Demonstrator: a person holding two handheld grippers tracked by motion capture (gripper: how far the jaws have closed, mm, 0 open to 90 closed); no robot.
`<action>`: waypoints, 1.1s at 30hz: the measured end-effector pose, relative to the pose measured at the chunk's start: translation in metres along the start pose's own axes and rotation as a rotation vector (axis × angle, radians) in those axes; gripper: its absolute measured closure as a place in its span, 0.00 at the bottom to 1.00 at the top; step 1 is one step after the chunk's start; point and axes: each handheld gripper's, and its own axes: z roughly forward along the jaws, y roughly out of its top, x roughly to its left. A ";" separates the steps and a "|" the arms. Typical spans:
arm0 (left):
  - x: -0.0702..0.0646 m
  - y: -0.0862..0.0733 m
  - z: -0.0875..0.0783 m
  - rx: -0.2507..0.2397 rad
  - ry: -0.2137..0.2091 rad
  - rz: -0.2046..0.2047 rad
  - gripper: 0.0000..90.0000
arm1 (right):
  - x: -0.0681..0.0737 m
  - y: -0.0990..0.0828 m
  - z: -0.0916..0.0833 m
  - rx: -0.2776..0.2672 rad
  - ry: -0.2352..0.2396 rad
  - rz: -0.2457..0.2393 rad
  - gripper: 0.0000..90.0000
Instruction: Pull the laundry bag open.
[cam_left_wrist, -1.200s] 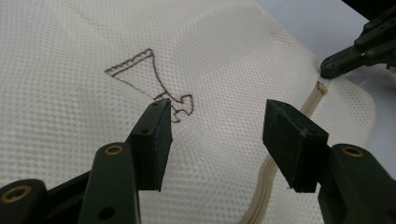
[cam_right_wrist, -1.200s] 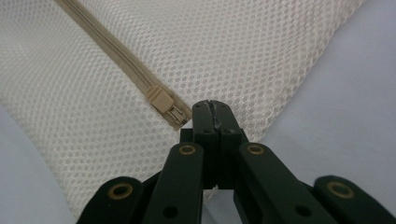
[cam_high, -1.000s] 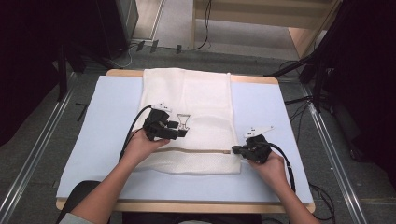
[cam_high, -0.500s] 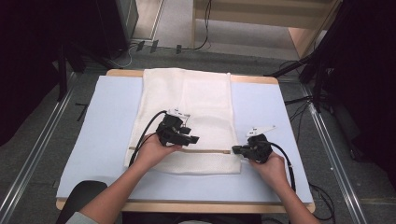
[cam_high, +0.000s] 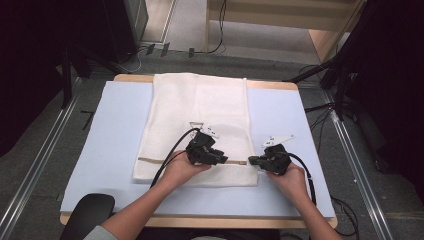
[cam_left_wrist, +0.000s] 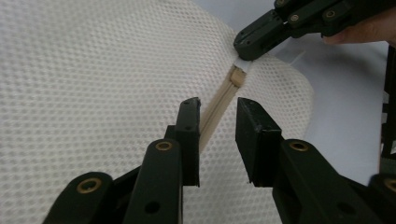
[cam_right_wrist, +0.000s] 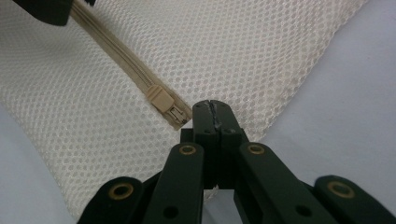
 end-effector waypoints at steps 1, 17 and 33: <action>-0.003 0.001 0.005 0.009 -0.013 -0.003 0.83 | 0.000 0.000 0.000 -0.001 0.000 -0.001 1.00; -0.012 0.014 0.048 0.063 -0.032 -0.029 0.87 | 0.002 0.001 0.000 0.005 -0.013 -0.011 1.00; -0.014 0.022 0.067 0.063 -0.071 -0.046 0.98 | 0.003 0.000 0.000 0.005 -0.019 -0.020 1.00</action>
